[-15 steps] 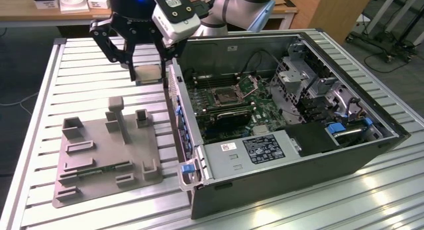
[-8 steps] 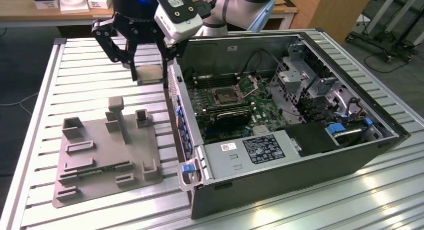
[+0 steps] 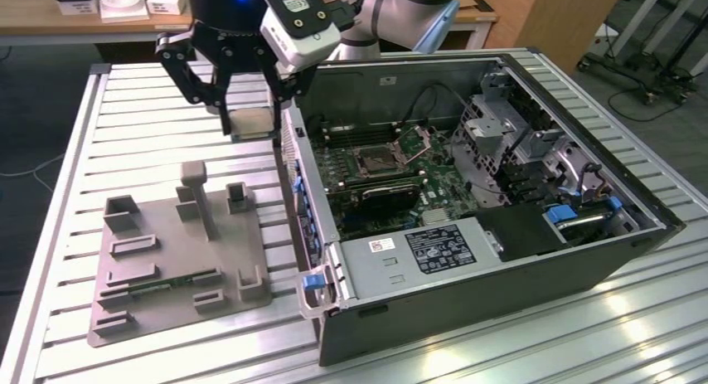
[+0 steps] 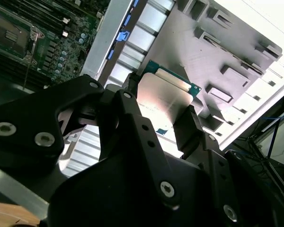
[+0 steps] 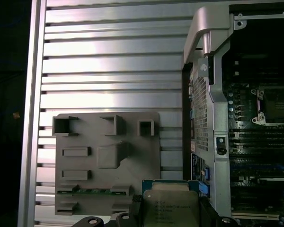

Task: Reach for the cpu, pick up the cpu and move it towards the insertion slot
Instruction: 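Pick up the cpu and move it towards the insertion slot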

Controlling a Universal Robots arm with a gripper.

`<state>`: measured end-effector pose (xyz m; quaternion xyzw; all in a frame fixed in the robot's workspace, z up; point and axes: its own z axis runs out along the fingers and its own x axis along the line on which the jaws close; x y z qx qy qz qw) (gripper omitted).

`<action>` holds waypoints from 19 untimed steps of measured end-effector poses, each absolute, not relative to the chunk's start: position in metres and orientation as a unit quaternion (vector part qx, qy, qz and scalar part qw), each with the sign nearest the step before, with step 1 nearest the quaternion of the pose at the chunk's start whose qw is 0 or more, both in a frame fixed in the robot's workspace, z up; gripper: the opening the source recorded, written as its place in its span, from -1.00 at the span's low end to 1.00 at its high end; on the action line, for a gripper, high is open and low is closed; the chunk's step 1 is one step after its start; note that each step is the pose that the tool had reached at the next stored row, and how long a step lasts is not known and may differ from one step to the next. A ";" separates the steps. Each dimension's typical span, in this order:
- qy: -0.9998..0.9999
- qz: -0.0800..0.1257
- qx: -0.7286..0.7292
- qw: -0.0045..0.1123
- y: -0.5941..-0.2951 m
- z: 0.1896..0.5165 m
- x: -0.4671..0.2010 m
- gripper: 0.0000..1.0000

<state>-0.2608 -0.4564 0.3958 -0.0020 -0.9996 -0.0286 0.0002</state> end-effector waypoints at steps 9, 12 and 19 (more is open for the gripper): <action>-1.000 -0.029 -0.002 0.000 -0.456 0.396 -0.258 0.09; -1.000 -0.029 -0.002 0.000 -0.456 0.396 -0.256 0.09; -1.000 -0.029 -0.002 0.000 -0.456 0.396 -0.252 0.09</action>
